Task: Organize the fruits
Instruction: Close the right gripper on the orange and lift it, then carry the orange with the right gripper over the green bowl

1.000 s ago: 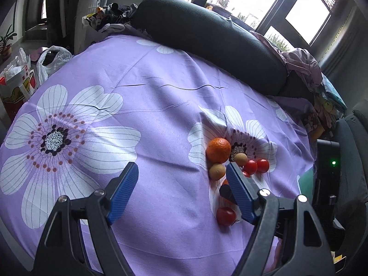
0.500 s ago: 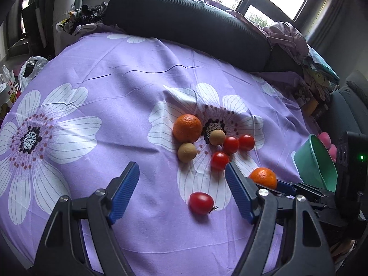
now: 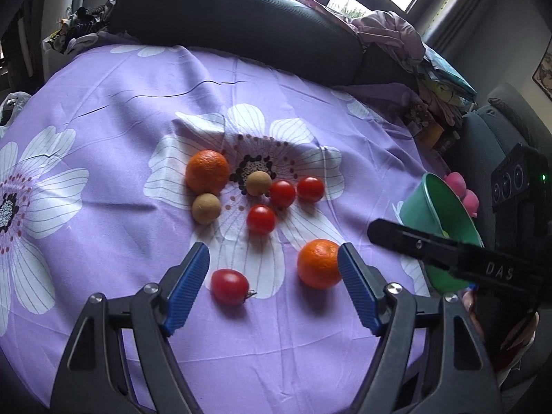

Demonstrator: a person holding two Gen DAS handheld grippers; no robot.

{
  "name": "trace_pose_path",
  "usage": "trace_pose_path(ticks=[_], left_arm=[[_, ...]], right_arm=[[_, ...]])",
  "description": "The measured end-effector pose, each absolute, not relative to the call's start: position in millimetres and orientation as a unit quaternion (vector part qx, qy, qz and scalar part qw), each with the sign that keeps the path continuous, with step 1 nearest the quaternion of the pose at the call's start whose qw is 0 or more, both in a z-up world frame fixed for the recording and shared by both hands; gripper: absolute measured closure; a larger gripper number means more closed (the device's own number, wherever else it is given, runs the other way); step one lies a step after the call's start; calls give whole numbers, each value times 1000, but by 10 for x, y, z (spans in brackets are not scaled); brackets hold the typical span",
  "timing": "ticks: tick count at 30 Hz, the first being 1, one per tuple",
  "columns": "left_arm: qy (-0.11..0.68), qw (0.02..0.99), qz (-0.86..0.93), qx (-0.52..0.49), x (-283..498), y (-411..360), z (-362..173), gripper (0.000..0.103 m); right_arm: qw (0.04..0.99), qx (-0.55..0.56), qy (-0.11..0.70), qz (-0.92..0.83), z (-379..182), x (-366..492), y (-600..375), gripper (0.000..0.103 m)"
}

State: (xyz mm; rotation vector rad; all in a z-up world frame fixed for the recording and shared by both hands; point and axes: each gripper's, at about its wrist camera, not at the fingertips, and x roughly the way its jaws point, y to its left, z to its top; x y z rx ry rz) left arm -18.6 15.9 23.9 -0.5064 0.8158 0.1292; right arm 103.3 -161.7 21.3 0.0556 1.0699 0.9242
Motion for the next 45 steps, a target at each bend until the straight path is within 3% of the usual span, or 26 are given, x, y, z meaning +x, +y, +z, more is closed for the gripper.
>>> trace_pose_path(ticks=[4,9,12,20,24,29,45], left_arm=[[413,879,38,-236,-42,-40,164,27],[450,863,7,-229,138,-217,-27,45],[460,856,-2,-236,219,-249,-123,50],[467,855,7,-225,331,-298,-193,51],[463,861,20,-210,339,-306,-191,57],[462,861,17,-211,299,-295,-186,59],[417,893,-18,-168,321,-557,218,59]], right_arm=[[757,72,492,425,250,1142,-1732,47],[709,71,555,429,33,1302,-1494,49],[696,61,568,435,-34,1316,-1409,51],[668,79,589,448,-289,1365,-1416,54],[661,82,589,458,-306,1355,-1390,57],[660,83,586,463,-317,1343,-1397,59],[706,88,518,474,125,1289,-1729,59]])
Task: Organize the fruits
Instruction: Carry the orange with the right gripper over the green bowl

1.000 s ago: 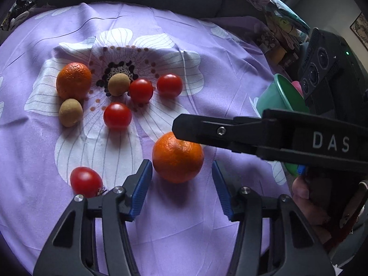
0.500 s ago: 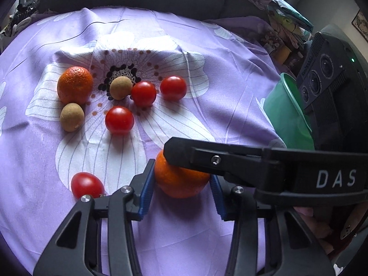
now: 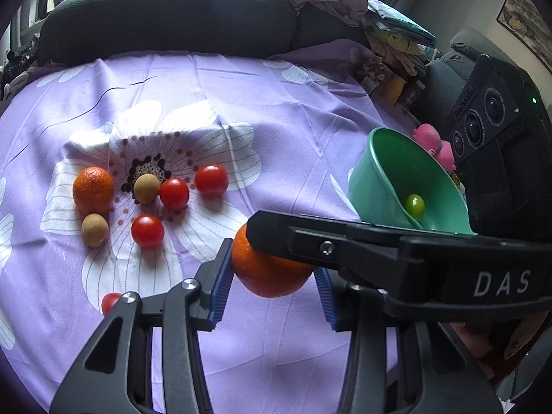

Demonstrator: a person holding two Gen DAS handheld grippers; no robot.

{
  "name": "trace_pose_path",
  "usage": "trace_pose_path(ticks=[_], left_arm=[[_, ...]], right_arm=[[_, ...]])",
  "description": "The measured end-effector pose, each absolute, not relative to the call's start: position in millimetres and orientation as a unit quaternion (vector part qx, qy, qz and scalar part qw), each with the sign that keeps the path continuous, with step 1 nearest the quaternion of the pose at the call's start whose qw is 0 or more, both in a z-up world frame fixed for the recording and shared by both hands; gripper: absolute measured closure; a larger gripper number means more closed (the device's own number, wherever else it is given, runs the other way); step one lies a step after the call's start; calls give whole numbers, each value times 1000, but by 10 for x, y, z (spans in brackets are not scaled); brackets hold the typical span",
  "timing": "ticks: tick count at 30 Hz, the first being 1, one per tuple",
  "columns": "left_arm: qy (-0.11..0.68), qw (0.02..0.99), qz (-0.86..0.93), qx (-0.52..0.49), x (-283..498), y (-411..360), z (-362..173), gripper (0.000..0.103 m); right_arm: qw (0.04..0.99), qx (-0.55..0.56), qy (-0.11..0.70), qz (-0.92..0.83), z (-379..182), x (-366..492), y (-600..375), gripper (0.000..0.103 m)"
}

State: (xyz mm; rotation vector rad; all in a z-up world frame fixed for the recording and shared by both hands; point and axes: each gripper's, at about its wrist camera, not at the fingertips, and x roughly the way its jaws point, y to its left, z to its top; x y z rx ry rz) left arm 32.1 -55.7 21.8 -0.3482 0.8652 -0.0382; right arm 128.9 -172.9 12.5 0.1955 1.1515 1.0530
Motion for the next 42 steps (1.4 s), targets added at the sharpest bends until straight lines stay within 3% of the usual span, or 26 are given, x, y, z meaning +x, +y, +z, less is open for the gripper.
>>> trace_pose_path(ticks=[42], left_arm=[[372,912,-151,-91,1208,-1660,757,59]], right_arm=[[824,163,394,372,747,1604,-3044,59]])
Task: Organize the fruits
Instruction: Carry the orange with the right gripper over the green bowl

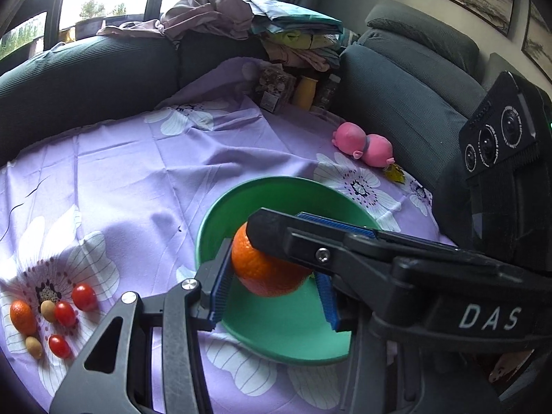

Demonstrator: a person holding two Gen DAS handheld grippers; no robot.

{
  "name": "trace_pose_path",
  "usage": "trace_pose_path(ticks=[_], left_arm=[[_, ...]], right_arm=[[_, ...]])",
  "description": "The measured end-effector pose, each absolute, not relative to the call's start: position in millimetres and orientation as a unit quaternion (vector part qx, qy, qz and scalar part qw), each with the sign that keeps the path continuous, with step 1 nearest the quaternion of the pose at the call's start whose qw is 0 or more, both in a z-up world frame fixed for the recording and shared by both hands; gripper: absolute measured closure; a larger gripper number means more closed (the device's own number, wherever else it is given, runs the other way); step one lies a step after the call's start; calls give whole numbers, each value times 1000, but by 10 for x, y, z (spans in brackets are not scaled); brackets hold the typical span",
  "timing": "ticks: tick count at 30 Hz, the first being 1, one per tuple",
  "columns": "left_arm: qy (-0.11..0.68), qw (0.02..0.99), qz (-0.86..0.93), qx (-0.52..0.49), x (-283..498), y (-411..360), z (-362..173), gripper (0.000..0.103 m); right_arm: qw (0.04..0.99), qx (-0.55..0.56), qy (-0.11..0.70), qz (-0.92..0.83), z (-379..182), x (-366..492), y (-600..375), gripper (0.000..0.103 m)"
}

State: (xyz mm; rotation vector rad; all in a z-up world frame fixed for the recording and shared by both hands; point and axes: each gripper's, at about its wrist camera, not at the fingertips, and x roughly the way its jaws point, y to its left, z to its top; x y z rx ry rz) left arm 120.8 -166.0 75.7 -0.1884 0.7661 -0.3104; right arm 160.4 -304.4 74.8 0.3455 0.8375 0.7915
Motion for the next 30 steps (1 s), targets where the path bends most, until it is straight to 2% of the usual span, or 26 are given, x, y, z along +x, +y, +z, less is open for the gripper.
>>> trace_pose_path(ticks=[7,30], left_arm=[[369,907,-176,-98,1370,-1864,625,59],[425,870,-213,-133,1649,-1982,306,59]], right_arm=[[826,184,403,350,651,1760,-3300,59],[840,145,440,281,427,1943,-3382,59]])
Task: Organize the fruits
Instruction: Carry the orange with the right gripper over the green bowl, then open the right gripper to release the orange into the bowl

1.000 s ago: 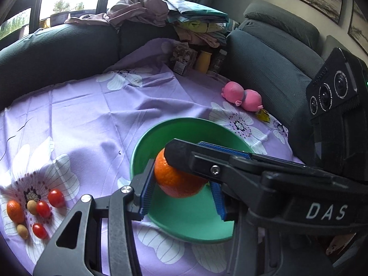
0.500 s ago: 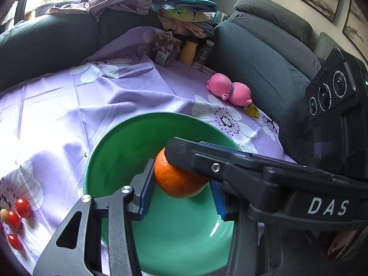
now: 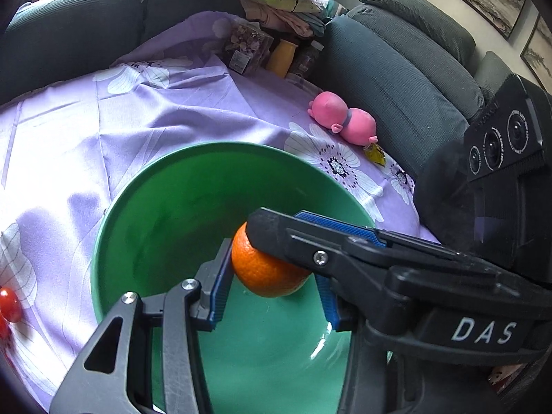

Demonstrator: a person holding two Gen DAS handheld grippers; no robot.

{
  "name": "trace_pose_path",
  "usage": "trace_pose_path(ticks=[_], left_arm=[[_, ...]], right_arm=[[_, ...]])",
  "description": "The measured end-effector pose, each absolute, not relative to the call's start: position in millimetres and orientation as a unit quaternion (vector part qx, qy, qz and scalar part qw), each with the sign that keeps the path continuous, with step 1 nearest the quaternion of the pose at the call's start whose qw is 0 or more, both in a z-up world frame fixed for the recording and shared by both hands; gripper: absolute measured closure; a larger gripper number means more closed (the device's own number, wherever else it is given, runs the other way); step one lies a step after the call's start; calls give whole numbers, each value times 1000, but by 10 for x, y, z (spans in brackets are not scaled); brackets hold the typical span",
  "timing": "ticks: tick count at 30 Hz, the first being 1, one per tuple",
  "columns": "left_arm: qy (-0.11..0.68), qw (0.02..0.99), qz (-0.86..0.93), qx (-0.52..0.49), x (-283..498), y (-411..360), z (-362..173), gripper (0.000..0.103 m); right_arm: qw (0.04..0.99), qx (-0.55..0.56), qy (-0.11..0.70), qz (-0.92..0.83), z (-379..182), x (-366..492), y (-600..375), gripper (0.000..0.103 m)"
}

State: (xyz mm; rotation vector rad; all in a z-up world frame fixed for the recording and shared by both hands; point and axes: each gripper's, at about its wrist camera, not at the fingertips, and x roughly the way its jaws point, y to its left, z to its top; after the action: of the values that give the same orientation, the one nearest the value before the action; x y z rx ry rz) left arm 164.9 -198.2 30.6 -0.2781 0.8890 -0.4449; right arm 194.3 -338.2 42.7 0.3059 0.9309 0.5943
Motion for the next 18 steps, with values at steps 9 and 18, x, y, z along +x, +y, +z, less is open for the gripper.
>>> trace_pose_path(ticks=[9,18], left_arm=[[443,858,-218,-139,1701,-1999,228,59],[458,849,-224,-140,1754,-2012,199,59]], right_arm=[[833,147,461,269,350,1989,-3381,59],[832,143,470,258,329,1998,-3369,59]])
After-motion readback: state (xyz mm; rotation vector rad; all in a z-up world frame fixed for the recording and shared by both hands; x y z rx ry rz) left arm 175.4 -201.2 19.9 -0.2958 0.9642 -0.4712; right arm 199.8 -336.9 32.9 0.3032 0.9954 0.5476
